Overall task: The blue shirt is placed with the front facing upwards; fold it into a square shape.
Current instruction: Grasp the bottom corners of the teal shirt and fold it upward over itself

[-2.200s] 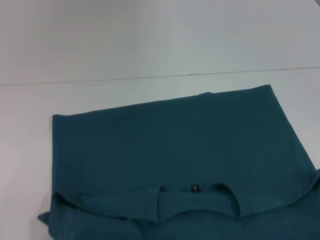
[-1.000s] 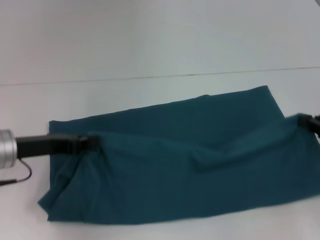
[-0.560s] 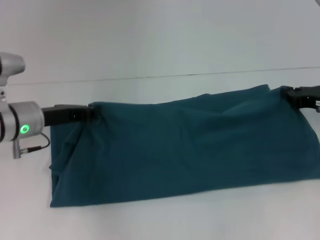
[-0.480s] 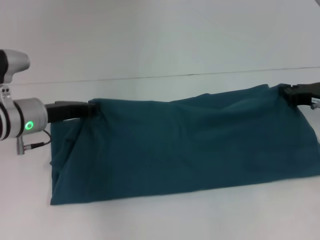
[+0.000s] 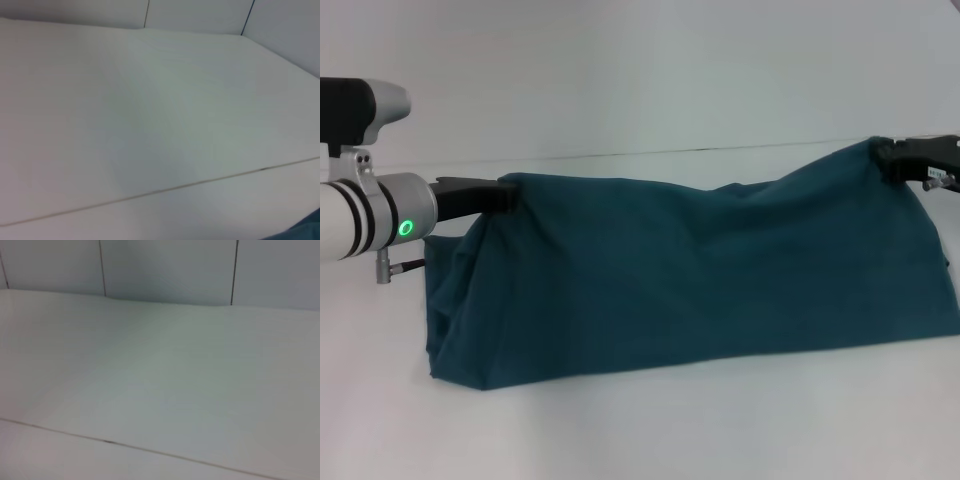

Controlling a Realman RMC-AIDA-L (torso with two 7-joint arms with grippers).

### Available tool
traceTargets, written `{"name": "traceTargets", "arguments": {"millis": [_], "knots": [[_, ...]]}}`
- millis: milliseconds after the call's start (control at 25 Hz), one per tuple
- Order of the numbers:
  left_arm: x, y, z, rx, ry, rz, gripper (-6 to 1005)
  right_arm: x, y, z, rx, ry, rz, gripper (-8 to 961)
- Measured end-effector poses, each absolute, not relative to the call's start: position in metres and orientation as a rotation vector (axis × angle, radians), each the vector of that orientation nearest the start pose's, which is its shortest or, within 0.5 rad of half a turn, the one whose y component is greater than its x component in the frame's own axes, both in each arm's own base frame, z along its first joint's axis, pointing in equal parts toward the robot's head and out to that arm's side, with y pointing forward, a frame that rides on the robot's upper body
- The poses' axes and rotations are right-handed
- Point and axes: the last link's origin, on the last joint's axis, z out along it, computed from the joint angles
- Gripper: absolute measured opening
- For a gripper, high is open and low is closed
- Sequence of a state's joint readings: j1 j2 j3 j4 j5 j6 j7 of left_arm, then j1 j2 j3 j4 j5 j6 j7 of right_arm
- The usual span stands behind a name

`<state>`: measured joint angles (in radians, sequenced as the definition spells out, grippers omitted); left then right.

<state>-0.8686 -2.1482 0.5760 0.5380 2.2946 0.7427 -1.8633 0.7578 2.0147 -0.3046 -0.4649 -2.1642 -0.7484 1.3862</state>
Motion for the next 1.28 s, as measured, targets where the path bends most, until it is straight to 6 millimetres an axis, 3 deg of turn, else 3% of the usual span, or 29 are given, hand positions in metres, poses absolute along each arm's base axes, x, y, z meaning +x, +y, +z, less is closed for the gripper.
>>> {"name": "traceTargets", "arguments": {"millis": [480,920,1280], "knots": [[-0.238,0.456,-0.028,-2.088,-1.057,-0.365,21,0.310,0.453,0.042,-1.968,0.799,0.240,28],[-0.239,0.459,-0.019,-2.048,-1.059,-0.395,48,0.304,0.459,0.050,-1.951,0.789,0.273,28],[-0.238,0.458,-0.023,-2.055,-1.063,-0.392,70,0.302,0.462,0.045,-1.962,0.774,0.236,28]]}}
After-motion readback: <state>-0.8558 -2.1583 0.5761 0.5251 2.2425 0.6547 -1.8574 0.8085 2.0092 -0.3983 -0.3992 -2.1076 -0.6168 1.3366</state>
